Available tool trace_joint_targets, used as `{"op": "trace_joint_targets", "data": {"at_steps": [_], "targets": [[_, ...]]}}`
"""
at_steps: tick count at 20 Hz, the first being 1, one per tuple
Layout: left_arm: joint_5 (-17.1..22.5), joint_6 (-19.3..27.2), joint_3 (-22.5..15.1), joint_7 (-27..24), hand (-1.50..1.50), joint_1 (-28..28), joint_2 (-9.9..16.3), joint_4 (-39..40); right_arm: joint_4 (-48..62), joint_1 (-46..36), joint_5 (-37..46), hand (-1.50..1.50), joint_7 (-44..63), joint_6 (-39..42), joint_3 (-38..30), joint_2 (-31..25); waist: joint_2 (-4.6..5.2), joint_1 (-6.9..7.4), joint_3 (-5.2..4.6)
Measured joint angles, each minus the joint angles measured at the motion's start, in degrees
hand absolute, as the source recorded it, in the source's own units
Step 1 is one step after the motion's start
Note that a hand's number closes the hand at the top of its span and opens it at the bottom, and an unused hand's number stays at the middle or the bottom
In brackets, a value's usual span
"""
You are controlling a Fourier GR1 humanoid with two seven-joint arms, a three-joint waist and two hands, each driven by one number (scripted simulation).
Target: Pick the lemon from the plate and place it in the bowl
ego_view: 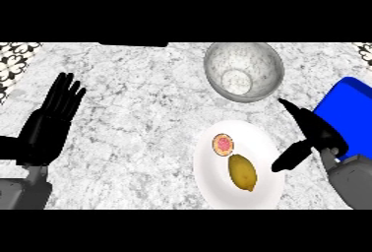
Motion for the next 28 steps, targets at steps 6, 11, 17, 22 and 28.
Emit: {"op": "trace_joint_targets", "data": {"at_steps": [6, 11, 17, 22, 28], "targets": [[-0.24, -0.43, 0.35, -0.35, 0.00, -0.56, -0.56, 1.26, -0.12, -10.31, -12.03, -1.50, 14.42, 16.02, 1.53, 2.03, -0.15, -0.66, 0.14], [-0.65, -0.20, 1.50, 0.24, 0.00, 0.04, -0.63, 0.83, 0.58, -15.15, -16.46, -1.50, 19.59, 16.54, 2.53, 5.43, -0.36, -1.62, 0.26], [-0.81, -1.37, 2.86, 0.33, 0.00, 1.58, -0.88, 0.04, -0.01, -15.37, -17.70, -1.50, 21.99, 15.42, 3.61, 8.29, -0.44, -2.27, 0.33], [-1.29, -2.26, 4.07, 0.02, 0.00, 2.34, -1.18, 0.21, -2.82, -11.85, -16.24, -1.50, 22.23, 14.17, 5.09, 8.63, -0.45, -2.62, 0.35], [-2.32, -1.75, 4.42, 1.96, 0.00, 2.48, -2.15, -1.59, -6.26, -7.76, -8.30, -1.50, 20.69, 11.85, 6.81, 9.12, -0.46, -2.66, 0.37]]}}
